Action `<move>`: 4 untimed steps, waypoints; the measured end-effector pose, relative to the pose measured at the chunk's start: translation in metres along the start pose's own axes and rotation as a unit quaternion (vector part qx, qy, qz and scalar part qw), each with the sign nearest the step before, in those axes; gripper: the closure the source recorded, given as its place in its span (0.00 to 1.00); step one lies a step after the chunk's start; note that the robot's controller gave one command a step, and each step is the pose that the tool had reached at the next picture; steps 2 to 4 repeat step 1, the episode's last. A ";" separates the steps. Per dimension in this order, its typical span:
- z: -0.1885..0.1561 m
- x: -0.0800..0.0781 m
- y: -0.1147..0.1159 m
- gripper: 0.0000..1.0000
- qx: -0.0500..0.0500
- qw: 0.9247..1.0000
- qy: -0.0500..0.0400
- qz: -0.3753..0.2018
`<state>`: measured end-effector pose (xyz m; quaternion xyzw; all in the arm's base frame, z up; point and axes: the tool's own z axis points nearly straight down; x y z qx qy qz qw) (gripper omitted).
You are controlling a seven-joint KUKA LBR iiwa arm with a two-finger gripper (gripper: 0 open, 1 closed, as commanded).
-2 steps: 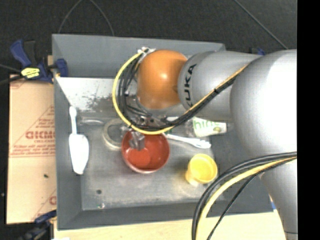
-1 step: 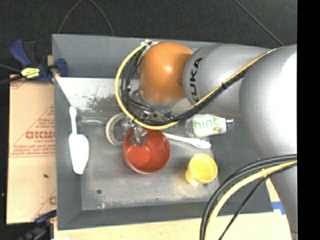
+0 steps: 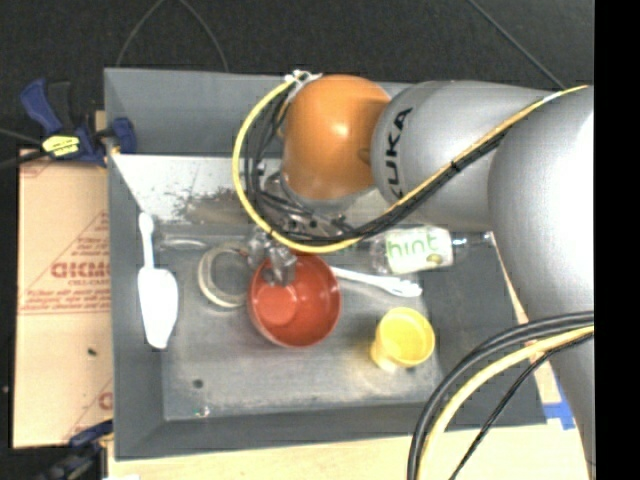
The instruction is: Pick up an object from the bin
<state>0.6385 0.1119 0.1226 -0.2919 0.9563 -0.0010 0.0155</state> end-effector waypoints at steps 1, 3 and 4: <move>-0.005 0.001 0.000 1.00 -0.001 1.000 0.002 0.001; -0.005 0.001 0.000 1.00 -0.001 1.000 0.002 0.001; -0.005 0.001 0.000 1.00 -0.001 1.000 0.002 0.001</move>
Offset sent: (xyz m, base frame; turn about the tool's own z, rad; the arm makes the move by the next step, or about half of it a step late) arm -0.0006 0.0000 0.0102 0.0009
